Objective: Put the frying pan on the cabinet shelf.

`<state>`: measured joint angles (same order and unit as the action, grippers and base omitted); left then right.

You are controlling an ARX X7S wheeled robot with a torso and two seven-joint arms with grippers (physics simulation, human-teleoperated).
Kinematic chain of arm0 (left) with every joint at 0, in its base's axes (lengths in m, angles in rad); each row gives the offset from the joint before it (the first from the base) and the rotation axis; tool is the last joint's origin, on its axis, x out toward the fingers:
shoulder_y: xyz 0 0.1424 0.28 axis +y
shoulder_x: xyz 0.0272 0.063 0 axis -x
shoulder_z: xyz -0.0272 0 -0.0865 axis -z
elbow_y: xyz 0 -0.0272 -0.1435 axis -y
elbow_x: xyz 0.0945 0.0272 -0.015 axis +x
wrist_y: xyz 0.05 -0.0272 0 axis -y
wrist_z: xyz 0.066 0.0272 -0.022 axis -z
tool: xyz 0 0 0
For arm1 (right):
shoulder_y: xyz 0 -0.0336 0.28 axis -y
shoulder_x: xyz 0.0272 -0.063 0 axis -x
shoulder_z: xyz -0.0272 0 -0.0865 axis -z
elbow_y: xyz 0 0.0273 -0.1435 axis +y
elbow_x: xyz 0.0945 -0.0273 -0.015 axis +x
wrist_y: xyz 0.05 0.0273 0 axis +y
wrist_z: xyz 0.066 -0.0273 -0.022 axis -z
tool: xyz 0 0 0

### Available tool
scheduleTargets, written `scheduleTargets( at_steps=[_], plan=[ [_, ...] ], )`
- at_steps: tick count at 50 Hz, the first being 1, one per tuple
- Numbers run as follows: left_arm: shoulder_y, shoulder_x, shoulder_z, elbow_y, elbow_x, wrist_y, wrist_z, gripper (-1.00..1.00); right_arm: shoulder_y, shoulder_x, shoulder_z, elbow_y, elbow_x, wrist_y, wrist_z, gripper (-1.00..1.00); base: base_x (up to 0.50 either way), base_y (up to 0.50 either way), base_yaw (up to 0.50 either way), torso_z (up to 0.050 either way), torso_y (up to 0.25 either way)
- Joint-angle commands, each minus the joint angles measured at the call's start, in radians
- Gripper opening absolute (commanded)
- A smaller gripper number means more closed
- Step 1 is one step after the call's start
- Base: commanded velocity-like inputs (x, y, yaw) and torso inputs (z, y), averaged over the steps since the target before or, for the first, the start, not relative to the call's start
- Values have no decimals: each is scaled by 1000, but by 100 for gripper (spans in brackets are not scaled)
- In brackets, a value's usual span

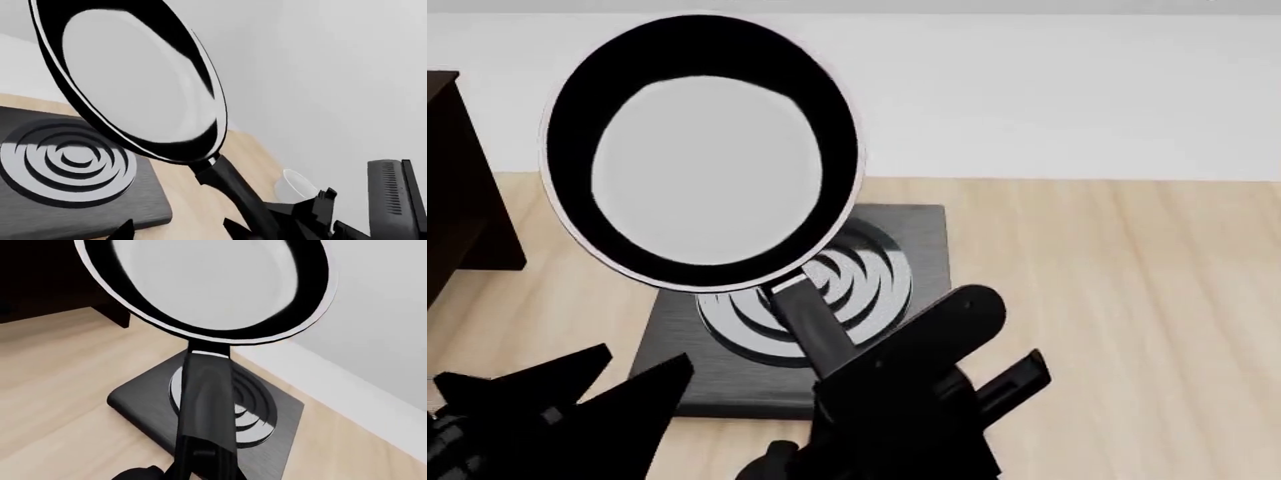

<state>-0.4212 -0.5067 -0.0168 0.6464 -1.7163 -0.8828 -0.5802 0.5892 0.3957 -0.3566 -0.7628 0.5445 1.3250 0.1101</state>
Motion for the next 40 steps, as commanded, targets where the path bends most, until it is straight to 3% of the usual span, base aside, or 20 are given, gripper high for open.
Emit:
scheduleTargets(
  at_steps=[1, 25, 40],
  plan=[
    [-21, 40, 41, -74, -122, 9, -25, 100, 21, -18, 27, -53, -35, 14, 53, -100, 0, 0, 0, 0, 10],
    [-99, 105, 85, -204, -155, 61, -70, 100, -16, -18, 8, -57, -21, -39, 48, -100, 0, 0, 0, 0, 1],
    [-79, 125, 128, -262, -76, 53, -24, 100, -46, -6, 3, -57, -27, -80, 56, -100, 0, 0, 0, 1, 2]
  ],
)
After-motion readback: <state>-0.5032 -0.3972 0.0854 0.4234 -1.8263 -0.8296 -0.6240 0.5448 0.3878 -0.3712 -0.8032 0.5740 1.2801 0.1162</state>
